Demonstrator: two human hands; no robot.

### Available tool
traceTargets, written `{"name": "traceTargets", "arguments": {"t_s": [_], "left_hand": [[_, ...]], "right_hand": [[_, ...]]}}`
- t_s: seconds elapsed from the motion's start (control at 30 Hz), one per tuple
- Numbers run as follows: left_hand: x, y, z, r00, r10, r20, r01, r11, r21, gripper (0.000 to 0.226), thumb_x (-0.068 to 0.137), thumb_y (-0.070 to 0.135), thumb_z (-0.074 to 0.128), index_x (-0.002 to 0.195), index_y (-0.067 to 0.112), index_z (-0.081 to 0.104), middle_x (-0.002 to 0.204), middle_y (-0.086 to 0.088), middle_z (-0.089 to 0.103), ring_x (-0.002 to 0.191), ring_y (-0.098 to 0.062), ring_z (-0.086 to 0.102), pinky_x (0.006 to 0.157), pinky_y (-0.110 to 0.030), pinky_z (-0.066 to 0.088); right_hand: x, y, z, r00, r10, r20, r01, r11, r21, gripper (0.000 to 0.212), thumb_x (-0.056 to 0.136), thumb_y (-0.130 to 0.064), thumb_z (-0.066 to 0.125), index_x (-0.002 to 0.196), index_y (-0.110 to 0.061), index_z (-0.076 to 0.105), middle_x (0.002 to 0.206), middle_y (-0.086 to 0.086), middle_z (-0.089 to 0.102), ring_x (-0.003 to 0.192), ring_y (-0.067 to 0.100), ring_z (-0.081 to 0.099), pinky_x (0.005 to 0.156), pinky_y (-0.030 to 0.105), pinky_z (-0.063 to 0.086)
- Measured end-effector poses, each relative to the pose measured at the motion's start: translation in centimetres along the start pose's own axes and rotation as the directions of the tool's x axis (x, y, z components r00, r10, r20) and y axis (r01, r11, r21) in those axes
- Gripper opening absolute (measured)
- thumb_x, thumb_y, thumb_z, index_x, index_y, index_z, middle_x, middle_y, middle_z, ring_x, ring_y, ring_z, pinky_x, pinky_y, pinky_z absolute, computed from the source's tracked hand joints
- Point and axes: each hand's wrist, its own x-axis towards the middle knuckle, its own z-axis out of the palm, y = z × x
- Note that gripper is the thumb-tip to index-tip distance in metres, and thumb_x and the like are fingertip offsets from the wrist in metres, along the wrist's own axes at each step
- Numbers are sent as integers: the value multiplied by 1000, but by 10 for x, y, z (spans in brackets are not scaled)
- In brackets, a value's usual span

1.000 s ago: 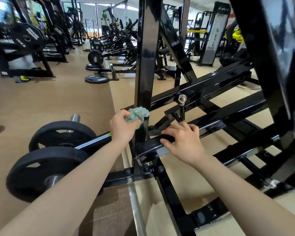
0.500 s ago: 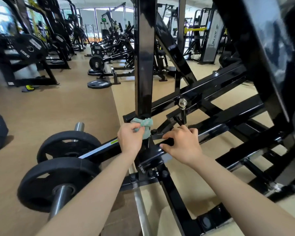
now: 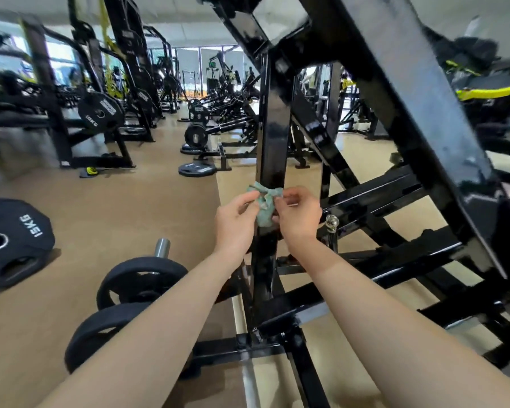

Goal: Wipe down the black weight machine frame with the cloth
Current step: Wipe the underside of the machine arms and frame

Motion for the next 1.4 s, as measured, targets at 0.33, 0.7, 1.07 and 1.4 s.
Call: {"name": "traceTargets", "arguments": {"t_s": [0.33,0.7,1.07,1.4], "left_hand": [[44,88,18,962,271,34,-273,960,68,36,96,3,65,131,9,64,122,3,69,115,-9,64,104,-21,49],[63,125,27,901,434,13,-429,884,186,45,90,8,73,134,11,62,115,2,69,95,-3,65,93,-20,54],[40,53,9,947,322,16,-316,919,237,37,89,22,78,124,11,72,97,22,67,83,14,62,89,-16,53],[10,-34,-8,992,103,74,-117,968,223,35,85,24,82,118,13,76,106,8,77,99,-3,71,100,-35,56]], "right_hand": [[47,-94,-1,984,61,-169,-5,949,315,16,91,-4,70,81,-13,62,80,0,65,77,19,70,74,38,63],[85,-131,-8,931,-93,-353,189,950,248,30,85,-6,75,69,-26,59,74,-9,64,70,9,64,79,32,60],[59,-65,-19,994,106,18,-105,933,344,19,89,8,68,79,-7,63,85,11,68,71,19,71,61,24,60],[29,21,-19,960,235,154,-267,933,241,17,90,9,67,85,-6,61,88,16,67,63,18,71,63,25,60]]}}
